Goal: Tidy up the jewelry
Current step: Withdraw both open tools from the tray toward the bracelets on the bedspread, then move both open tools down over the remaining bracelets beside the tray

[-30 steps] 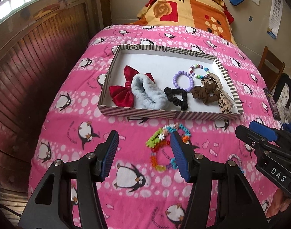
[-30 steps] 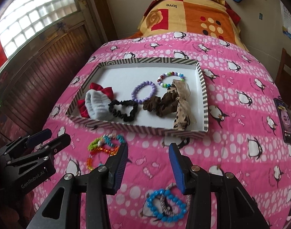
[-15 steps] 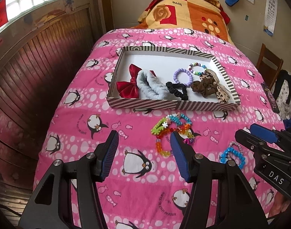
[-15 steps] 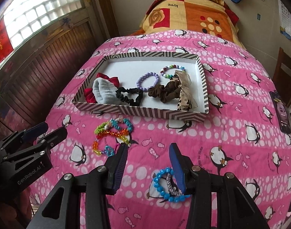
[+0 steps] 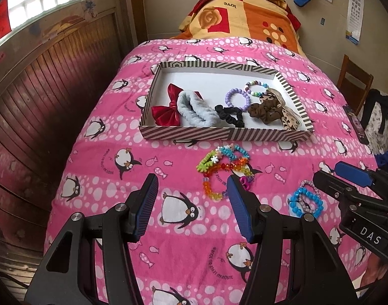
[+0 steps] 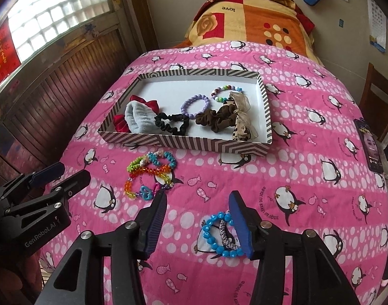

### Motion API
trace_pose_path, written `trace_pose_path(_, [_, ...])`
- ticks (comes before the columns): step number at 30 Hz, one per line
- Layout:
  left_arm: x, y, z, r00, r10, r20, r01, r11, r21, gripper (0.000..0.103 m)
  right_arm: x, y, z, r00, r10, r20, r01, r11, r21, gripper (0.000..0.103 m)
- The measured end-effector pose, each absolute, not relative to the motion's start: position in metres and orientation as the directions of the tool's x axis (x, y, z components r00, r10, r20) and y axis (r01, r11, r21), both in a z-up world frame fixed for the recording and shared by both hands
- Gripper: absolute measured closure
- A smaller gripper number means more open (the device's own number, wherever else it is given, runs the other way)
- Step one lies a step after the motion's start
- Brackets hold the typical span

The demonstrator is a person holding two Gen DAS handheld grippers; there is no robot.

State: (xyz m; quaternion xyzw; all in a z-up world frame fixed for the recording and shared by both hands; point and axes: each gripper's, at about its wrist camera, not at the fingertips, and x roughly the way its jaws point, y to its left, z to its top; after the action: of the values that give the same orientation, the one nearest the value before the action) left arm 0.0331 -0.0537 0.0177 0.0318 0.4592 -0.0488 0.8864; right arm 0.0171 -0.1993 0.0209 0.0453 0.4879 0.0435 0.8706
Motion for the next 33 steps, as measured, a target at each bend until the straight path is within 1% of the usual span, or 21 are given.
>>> trace_pose_path(33, [0.037,-0.054,0.007,0.549,-0.069,-0.833,0.123,0.992,-0.001,0.047,0.018,-0.199,0.009,0.486,0.114,-0.866,-0.022,0.993,0.118,0.054])
